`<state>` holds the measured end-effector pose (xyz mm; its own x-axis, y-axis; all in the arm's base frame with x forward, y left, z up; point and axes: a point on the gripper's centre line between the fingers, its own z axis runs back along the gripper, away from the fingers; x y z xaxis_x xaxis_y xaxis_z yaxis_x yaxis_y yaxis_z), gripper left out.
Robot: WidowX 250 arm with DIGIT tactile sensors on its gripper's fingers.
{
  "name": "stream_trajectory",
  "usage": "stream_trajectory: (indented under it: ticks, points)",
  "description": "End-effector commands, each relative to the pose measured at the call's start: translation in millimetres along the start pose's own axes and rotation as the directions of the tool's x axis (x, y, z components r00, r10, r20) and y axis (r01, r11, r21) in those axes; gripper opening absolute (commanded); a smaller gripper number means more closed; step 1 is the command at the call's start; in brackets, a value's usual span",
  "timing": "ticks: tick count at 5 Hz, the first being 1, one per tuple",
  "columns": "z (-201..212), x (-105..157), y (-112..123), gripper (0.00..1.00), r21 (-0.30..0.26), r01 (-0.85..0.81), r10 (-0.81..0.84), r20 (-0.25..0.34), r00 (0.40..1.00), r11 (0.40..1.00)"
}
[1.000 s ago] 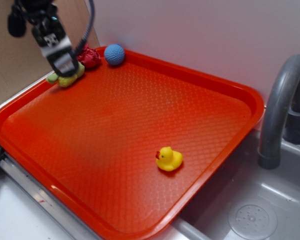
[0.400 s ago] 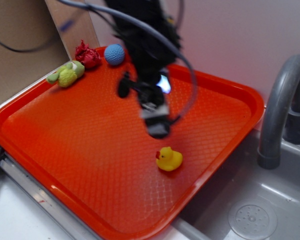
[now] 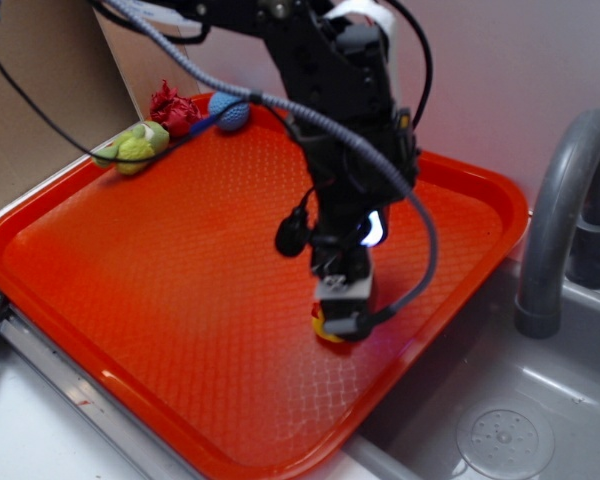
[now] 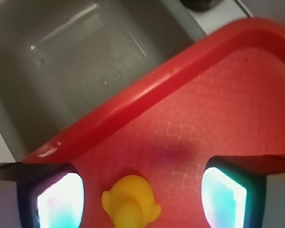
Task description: Grab the yellow duck.
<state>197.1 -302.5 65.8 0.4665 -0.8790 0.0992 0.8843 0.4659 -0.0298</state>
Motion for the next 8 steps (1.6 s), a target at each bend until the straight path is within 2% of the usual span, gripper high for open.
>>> stream_trajectory:
  ticks: [1,2,3,4,5,7,8]
  points:
    - [29.1,-24.1,-25.0,1.0,0.018,0.033,-0.034,0.053,0.998,0.999]
    - [16.1,-14.4,-27.2,1.0,-0.006,0.06,-0.059,0.045,0.997,0.998]
    - [6.3,-10.3,-27.2,1.0,-0.006,0.061,-0.061,0.001,0.998,0.998]
    - [-3.2,-13.1,-25.5,1.0,-0.028,0.039,-0.039,-0.019,0.999,0.999]
    - [-2.7,-14.2,-25.5,0.0,0.007,0.037,-0.037,-0.055,0.998,0.999]
    - [-11.5,-18.0,-21.4,0.0,0.024,-0.005,0.009,-0.15,0.989,1.0]
    - [2.2,-22.2,-22.9,0.0,0.032,-0.009,0.013,-0.107,0.994,0.999]
